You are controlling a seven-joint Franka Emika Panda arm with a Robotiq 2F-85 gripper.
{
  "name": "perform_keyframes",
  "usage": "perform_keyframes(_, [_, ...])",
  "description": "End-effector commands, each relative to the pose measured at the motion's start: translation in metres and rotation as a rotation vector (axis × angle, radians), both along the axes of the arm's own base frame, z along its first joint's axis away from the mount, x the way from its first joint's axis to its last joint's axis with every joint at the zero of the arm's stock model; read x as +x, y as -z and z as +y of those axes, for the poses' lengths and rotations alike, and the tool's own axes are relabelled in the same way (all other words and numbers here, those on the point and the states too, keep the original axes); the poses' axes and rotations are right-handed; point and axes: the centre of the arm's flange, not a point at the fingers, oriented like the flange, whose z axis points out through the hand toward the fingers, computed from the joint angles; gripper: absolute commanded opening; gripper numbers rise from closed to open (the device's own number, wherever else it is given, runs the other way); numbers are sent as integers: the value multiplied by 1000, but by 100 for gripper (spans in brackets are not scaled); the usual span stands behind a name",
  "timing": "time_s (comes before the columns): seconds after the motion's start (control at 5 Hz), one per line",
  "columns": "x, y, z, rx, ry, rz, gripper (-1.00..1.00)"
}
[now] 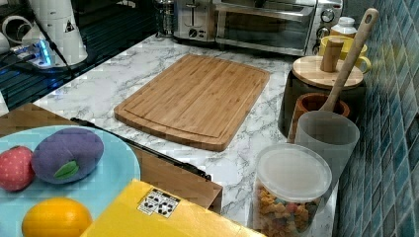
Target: Close the oven.
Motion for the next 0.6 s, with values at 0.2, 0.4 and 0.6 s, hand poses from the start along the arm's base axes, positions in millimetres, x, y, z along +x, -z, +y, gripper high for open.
perform_keyframes(0.2, [-10,-146,127,-7,-34,-252,-100])
perform_keyframes(0.4, [-3,-121,135,-70,-42,-170,-100])
perform_keyframes(0.6, [-5,-118,133,-117,19,-219,-100])
